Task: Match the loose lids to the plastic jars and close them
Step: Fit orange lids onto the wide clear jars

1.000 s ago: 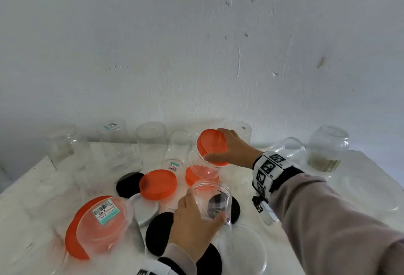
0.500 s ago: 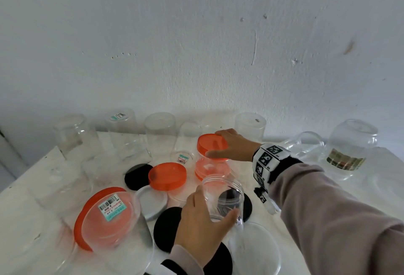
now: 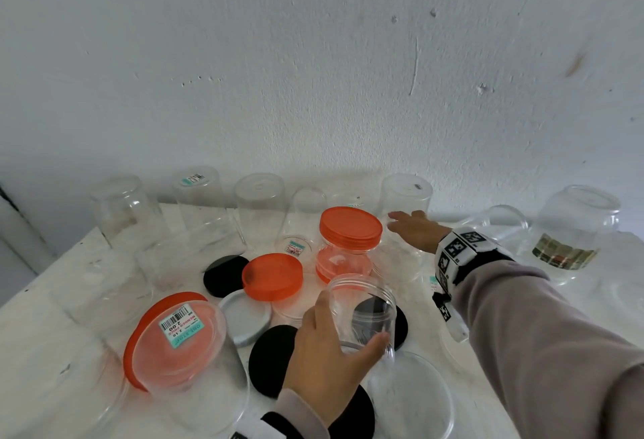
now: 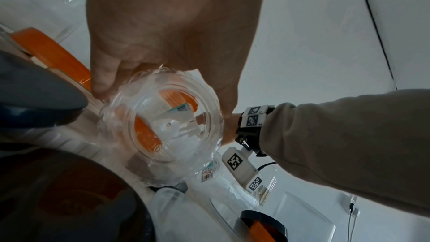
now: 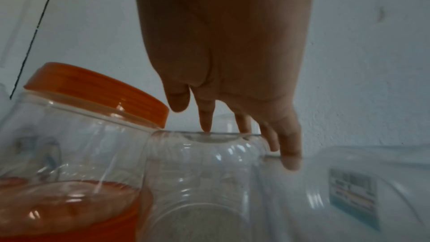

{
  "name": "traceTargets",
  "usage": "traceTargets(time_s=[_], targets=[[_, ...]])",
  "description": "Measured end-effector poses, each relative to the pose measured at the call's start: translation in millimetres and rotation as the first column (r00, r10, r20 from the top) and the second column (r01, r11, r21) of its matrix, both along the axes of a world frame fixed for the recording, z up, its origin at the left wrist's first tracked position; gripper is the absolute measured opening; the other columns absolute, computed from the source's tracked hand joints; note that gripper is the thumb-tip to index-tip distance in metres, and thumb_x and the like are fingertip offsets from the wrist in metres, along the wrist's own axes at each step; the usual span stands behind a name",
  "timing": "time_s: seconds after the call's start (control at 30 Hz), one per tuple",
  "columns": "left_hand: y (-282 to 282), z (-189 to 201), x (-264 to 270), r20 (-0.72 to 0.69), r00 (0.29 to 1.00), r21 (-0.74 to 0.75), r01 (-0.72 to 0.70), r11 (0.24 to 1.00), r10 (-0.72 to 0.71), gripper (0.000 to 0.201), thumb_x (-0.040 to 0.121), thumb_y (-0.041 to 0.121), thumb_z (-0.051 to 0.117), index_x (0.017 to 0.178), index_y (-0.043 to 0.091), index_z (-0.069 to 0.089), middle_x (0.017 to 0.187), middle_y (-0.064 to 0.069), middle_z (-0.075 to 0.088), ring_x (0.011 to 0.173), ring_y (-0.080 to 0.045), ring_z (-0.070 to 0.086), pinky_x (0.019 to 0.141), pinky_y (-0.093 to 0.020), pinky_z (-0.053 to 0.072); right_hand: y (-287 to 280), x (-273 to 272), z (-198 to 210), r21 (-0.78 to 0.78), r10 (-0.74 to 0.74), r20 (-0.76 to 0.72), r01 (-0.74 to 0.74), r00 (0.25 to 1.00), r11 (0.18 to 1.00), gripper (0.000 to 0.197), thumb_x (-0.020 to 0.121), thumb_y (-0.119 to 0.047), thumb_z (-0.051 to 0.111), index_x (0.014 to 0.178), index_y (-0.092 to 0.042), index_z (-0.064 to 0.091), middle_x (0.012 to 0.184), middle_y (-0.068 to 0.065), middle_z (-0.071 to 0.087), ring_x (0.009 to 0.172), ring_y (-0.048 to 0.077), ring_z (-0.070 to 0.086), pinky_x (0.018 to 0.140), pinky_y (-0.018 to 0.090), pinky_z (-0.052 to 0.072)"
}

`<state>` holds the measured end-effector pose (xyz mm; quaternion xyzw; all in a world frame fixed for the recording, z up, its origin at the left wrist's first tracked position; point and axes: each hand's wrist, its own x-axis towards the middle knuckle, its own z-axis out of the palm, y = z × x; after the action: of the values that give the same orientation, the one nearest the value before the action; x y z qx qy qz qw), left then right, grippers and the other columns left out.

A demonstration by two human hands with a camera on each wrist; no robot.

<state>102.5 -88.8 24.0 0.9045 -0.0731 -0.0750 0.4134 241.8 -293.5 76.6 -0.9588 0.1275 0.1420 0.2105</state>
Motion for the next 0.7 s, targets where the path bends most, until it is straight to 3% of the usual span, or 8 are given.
traceTargets(time_s=[0.13, 0.23, 0.37, 0.5, 0.7], targets=[[-0.5, -1.1, 0.7, 0.014, 1.0, 0.005, 0.004, 1.0, -0.004, 0.103, 0.073, 0.071, 0.057, 0.148, 0.029, 0.001, 0.152, 0.005, 0.02, 0.138, -0.013, 0.024, 0.108, -0.023, 0.028, -7.0, 1.7, -2.4, -0.007, 0.041, -0.068, -0.041, 0.997, 0.999, 0.079, 0.085, -0.029, 0.06, 0.151, -0.032, 0.017, 0.149, 0.016, 0.02, 0.135, 0.042, 0.028, 0.112, 0.051, 0.027], [-1.1, -2.8, 0.4, 0.013, 1.0, 0.001, 0.001, 1.0, -0.001, 0.103, 0.073, 0.071, 0.058, 0.148, 0.029, 0.001, 0.15, 0.004, 0.023, 0.137, -0.013, 0.026, 0.106, -0.023, 0.029, -8.5, -4.3, -7.2, -0.107, 0.085, -0.015, -0.086, 0.996, 0.991, 0.097, 0.076, -0.041, 0.076, 0.151, -0.031, 0.015, 0.146, 0.014, 0.025, 0.135, 0.041, 0.028, 0.111, 0.05, 0.03], [-2.2, -4.4, 1.5, -0.02, 1.0, 0.015, 0.0, 1.0, 0.0, 0.107, 0.069, 0.077, 0.053, 0.148, 0.029, 0.0, 0.151, 0.0, 0.023, 0.138, -0.016, 0.027, 0.107, -0.025, 0.029, -12.5, -11.5, -5.0, -0.101, 0.1, 0.124, -0.088, 0.987, 0.991, 0.098, 0.071, -0.043, 0.08, 0.149, -0.024, 0.023, 0.14, 0.012, 0.031, 0.13, 0.036, 0.029, 0.104, 0.047, 0.033], [-2.7, -4.4, 1.1, -0.056, 0.998, -0.016, 0.023, 1.0, -0.024, 0.123, 0.052, 0.087, 0.042, 0.149, 0.028, -0.004, 0.153, -0.003, 0.02, 0.141, -0.018, 0.021, 0.11, -0.029, 0.027, -21.2, -21.2, 6.5, -0.1, 0.11, 0.274, -0.085, 0.955, 0.991, 0.1, 0.069, -0.044, 0.081, 0.149, -0.023, 0.024, 0.141, 0.011, 0.028, 0.126, 0.033, 0.03, 0.102, 0.044, 0.035], [-7.7, -6.2, 6.7, -0.054, 0.997, -0.009, 0.048, 0.999, -0.049, 0.122, 0.064, 0.064, 0.073, 0.149, 0.025, -0.005, 0.148, -0.007, 0.026, 0.137, -0.021, 0.027, 0.106, -0.029, 0.029, -38.8, -47.5, 23.9, 0.015, 0.029, 0.472, -0.041, 0.881, 0.999, 0.11, 0.062, -0.044, 0.085, 0.148, -0.028, 0.02, 0.133, 0.006, 0.026, 0.122, 0.027, 0.029, 0.092, 0.035, 0.032]])
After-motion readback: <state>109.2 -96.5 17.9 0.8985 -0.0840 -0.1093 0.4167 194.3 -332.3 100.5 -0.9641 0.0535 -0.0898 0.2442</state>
